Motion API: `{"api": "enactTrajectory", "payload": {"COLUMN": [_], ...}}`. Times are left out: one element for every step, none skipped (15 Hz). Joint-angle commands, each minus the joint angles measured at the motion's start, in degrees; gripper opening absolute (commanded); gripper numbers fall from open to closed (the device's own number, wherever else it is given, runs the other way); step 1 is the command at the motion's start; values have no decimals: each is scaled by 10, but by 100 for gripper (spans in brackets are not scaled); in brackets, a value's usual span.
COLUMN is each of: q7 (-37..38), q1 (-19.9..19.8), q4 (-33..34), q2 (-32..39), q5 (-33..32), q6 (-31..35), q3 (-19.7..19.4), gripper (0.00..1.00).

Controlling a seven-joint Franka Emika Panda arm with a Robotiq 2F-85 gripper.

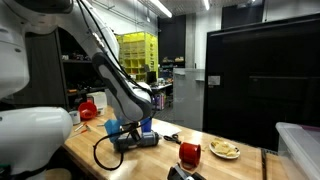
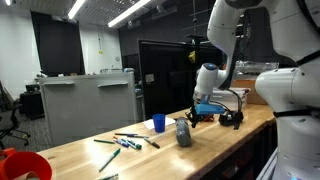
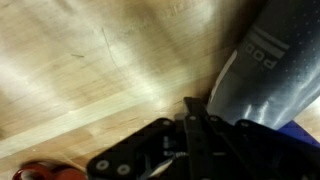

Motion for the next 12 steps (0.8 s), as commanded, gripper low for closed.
{"api": "enactTrajectory", "payload": {"q7": [0, 0, 0, 0, 0, 0, 0, 0, 0, 0, 0, 0], "q1": [0, 0, 0, 0, 0, 0, 0, -1, -1, -1, 0, -1], "q4": [0, 0, 0, 0, 0, 0, 0, 0, 0, 0, 0, 0], "q2": [0, 0, 0, 0, 0, 0, 0, 0, 0, 0, 0, 0], "q5": [0, 0, 0, 0, 0, 0, 0, 0, 0, 0, 0, 0], "q6": [0, 0, 0, 0, 0, 0, 0, 0, 0, 0, 0, 0], "q3": [0, 0, 0, 0, 0, 0, 0, 0, 0, 0, 0, 0], "gripper": [5, 12, 18, 24, 26, 26, 26, 26, 26, 26, 26, 26]}}
